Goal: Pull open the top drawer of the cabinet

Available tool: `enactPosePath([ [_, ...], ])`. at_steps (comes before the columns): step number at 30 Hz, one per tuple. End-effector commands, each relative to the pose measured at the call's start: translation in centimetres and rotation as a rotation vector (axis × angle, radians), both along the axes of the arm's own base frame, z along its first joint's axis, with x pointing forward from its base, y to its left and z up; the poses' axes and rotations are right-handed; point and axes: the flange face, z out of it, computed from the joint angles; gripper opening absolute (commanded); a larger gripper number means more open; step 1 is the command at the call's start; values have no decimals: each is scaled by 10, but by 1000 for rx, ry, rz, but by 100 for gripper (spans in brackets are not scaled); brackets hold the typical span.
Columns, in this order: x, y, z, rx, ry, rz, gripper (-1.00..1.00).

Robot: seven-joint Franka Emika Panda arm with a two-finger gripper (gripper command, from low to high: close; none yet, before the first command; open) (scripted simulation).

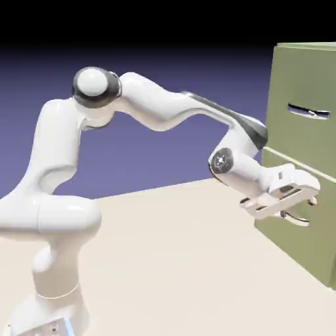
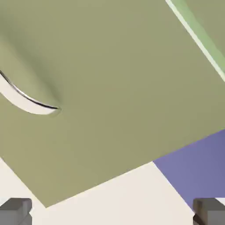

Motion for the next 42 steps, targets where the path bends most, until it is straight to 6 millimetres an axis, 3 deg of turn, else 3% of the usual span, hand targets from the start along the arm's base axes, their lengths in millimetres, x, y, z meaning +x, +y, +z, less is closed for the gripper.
enactPosePath([
  [1, 4, 6, 9, -38, -31, 19, 0],
  [7, 21, 52, 73, -273, -234, 137, 0],
  [13, 27, 121, 145, -515, -468, 250, 0],
  [14, 27, 121, 145, -515, -468, 250, 0],
  [20, 77, 121, 145, -515, -468, 250, 0],
  [21, 77, 121, 145, -515, -468, 250, -100],
  [22, 77, 121, 145, -515, -468, 250, -100],
  [31, -10, 121, 145, -515, -468, 250, -100],
  [42, -135, 121, 145, -515, -468, 250, -100],
])
